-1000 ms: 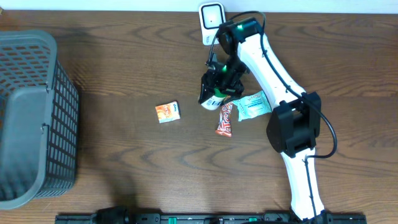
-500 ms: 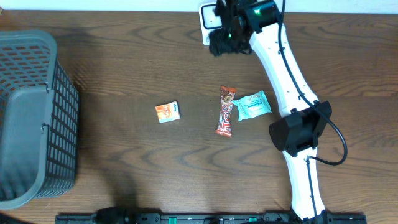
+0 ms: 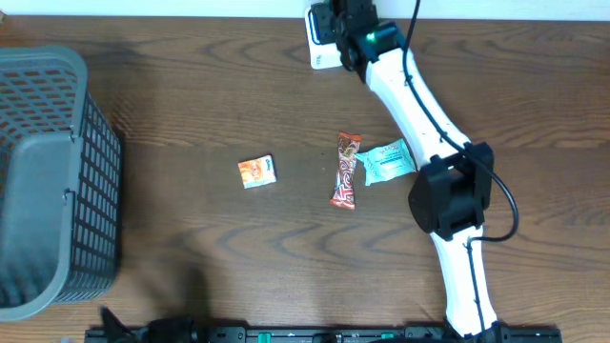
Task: Scan the item barcode
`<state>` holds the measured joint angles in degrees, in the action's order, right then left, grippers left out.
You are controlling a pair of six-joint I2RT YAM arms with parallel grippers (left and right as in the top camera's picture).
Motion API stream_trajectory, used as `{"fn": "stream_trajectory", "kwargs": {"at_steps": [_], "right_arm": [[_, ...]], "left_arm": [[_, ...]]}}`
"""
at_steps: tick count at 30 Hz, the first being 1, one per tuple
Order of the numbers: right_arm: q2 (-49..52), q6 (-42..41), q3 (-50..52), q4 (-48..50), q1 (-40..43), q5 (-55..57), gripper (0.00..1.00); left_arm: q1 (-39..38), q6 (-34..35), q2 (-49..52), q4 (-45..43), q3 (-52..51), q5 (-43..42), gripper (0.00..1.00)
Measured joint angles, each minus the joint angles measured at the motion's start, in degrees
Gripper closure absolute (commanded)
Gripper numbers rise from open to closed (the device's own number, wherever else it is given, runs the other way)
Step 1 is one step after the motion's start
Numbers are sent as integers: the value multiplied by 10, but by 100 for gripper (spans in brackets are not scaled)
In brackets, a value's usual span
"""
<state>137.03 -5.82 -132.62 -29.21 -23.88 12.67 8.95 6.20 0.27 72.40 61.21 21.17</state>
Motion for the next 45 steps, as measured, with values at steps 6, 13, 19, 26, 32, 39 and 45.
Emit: {"fn": "stream_trajectory", "kwargs": {"at_steps": [6, 13, 19, 26, 32, 39, 45], "right_arm": [[3, 28, 104, 212, 0, 25, 51], [34, 106, 130, 303, 0, 36, 53], [75, 177, 132, 304, -1, 50, 54], [84, 233, 139, 306, -2, 80, 53], [81, 279, 139, 272, -9, 143, 57], [33, 301, 140, 118, -20, 200, 52], [-80, 216, 138, -68, 10, 247, 52]], "left_arm": [[0, 0, 0, 198, -1, 1, 16], [0, 0, 0, 199, 0, 1, 16], [0, 0, 0, 199, 0, 1, 16], [0, 0, 0, 199, 0, 1, 16], [0, 0, 0, 199, 0, 1, 16], [0, 0, 0, 199, 0, 2, 16], [0, 0, 0, 199, 0, 2, 16]]}}
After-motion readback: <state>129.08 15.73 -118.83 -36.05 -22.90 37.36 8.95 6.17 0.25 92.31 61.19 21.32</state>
